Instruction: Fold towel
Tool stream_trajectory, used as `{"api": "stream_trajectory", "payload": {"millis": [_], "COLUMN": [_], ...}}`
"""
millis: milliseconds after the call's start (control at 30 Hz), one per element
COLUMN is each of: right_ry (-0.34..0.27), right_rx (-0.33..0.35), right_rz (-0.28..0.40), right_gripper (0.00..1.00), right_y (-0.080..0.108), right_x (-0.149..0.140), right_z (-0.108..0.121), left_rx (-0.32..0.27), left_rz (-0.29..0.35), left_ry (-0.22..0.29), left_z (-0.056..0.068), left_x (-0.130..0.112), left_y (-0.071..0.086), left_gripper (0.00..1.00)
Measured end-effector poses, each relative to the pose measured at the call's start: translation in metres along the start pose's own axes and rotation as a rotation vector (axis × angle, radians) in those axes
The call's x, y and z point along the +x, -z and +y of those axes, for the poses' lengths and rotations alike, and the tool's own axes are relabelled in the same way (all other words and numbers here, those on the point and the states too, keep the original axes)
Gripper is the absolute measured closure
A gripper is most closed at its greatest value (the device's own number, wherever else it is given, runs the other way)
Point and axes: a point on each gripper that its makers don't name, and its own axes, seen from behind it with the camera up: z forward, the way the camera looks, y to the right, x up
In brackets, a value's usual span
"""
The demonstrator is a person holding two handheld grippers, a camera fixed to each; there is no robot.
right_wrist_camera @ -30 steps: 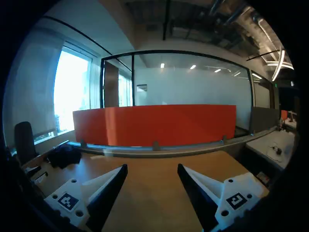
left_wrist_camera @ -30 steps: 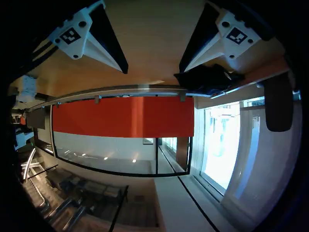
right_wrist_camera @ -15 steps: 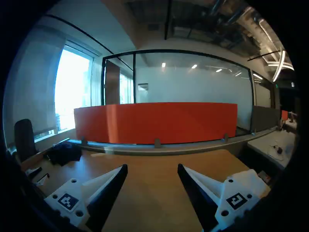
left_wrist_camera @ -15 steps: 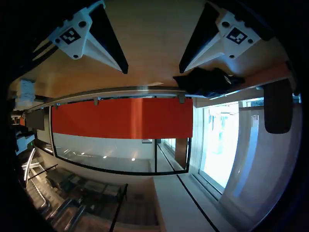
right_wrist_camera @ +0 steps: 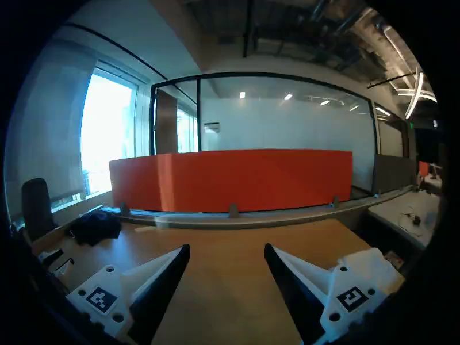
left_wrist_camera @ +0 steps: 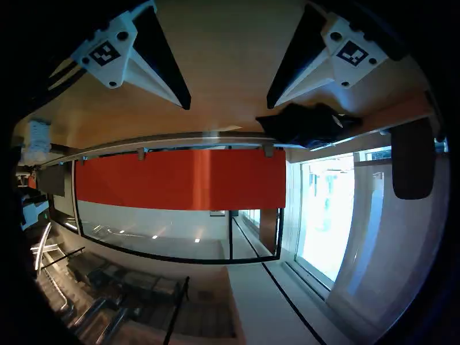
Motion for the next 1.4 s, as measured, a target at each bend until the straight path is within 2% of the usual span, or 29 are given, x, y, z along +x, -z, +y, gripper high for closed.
{"api": "stream_trajectory", "payload": {"millis": [367,667,867,967,1167,1400], "right_ry": [-0.002,0.021,0.046,0.050,0.041,0.045], "right_rx": [0.006,-0.006,-0.032,-0.047,-0.077,-0.068], "right_rz": [0.021,0.070,0.109,0.129,0.138,0.151], "right_gripper": [0.00,0.00,0.00,0.00,0.00,0.00], "right_y": [0.000,0.006,0.009,0.010,0.008,0.004], "right_x": [0.007,0.021,0.018,0.013,-0.015,-0.043], "right_z": [0.004,0.022,0.037,0.043,0.055,0.065], "left_rx": [-0.004,-0.004,-0.004,-0.004,-0.004,-0.004], "left_rz": [-0.002,-0.002,-0.002,-0.002,-0.002,-0.002], "left_ry": [-0.001,-0.001,-0.002,-0.001,-0.001,-0.002], "left_z": [0.001,0.000,0.000,0.000,0.001,0.001], "left_x": [-0.001,-0.001,-0.001,0.000,0.000,0.000], "left_y": [-0.001,-0.001,-0.001,-0.001,-0.001,-0.001], "left_gripper": [0.02,0.02,0.02,0.02,0.02,0.02]}}
